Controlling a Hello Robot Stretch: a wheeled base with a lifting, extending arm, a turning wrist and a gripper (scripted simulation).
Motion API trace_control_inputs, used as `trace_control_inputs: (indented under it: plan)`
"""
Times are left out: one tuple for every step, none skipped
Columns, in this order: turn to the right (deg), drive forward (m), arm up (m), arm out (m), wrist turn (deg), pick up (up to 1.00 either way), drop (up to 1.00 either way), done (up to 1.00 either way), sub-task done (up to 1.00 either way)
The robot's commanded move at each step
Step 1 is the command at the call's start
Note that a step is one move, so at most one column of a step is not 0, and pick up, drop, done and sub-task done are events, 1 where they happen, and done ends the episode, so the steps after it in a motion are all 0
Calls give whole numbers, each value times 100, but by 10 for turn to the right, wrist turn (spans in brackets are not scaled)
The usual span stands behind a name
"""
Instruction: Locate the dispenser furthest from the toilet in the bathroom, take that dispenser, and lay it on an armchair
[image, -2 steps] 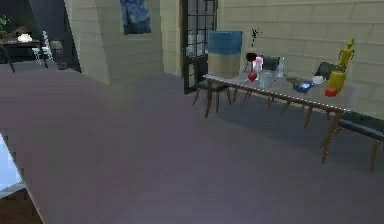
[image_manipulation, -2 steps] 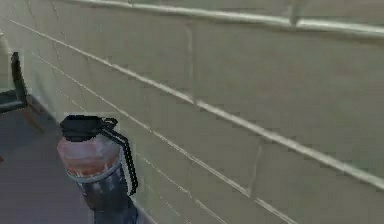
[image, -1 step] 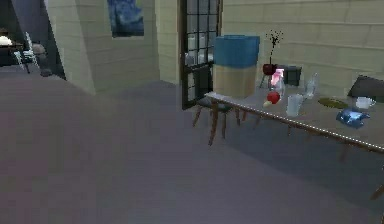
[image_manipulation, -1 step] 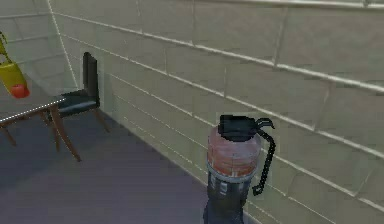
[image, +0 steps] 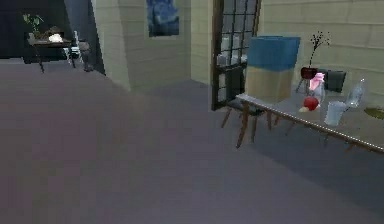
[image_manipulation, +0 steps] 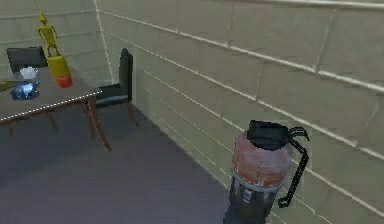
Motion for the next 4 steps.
trace_control_inputs:
  plan:
    - [0, 100, 0, 0, 0, 0, 0, 0, 0]
    - [0, 100, 0, 0, 0, 0, 0, 0, 0]
    - [-60, 0, 0, 0, 0, 0, 0, 0, 0]
    - [0, 40, 0, 0, 0, 0, 0, 0, 0]
